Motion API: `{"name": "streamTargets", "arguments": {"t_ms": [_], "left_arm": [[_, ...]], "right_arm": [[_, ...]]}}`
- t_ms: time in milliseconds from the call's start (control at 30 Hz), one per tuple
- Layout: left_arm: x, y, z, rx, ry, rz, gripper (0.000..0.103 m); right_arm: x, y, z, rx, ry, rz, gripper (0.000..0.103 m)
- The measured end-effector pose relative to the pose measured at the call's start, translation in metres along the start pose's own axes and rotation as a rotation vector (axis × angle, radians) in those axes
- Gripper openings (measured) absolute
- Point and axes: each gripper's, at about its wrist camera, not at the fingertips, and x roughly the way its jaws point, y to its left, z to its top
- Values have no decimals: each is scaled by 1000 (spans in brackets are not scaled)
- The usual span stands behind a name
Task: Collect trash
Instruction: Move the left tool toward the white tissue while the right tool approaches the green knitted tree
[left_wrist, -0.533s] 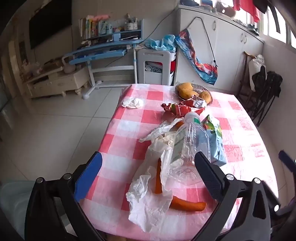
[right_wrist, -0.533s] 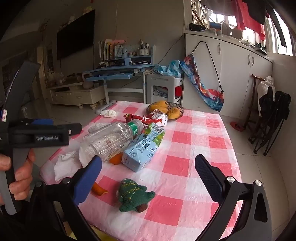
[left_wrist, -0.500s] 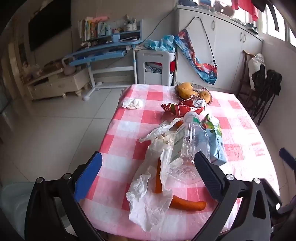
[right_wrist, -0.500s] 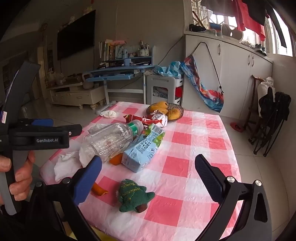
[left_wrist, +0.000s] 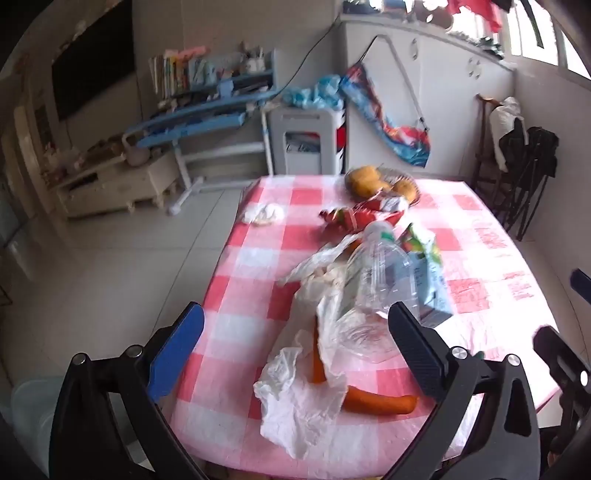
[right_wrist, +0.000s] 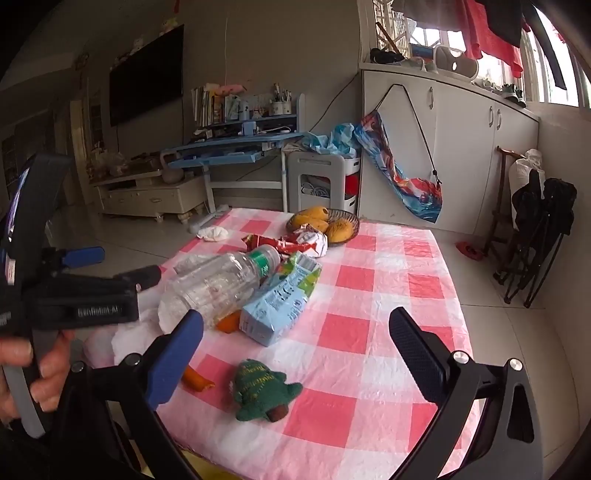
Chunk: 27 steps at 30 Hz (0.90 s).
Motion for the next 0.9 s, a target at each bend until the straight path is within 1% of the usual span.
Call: {"name": "streamTargets", "arguments": {"t_ms": [33, 100, 167, 233, 267, 300, 400, 467, 567, 700, 900], "left_arm": [[0, -3, -1, 21, 4, 10, 97], [-5, -8, 0, 49, -1, -13, 97], [-11, -14, 3, 80, -26, -21, 97], [-13, -20, 2, 141, -55, 37, 97], [-13, -22, 2, 158, -58, 49, 97], [-18, -24, 0, 162, -62, 40, 97], [-24, -23, 1, 142, -55, -21, 97], [-21, -23, 1, 136, -40, -34, 97], [-11, -20, -3, 113, 4, -48, 97], [0, -12, -4, 50, 62, -76, 97], [3, -9, -3, 28, 66, -64, 97]], "right_arm": [[0, 3, 3, 10, -7, 9, 97], [0, 11, 7, 8, -29, 27, 97], [2, 23, 7, -41, -49, 19, 97], [0, 30, 5, -81, -73, 0, 97], [-1, 31, 4, -94, -75, -6, 97], [-2, 31, 2, -100, -82, -10, 97], [-10, 18, 2, -72, -101, -26, 97], [-15, 8, 3, -47, -117, -50, 97], [-15, 0, 5, -24, -108, -51, 97], [-6, -4, -3, -49, -64, -47, 97], [1, -11, -19, -72, -5, -32, 97]]}}
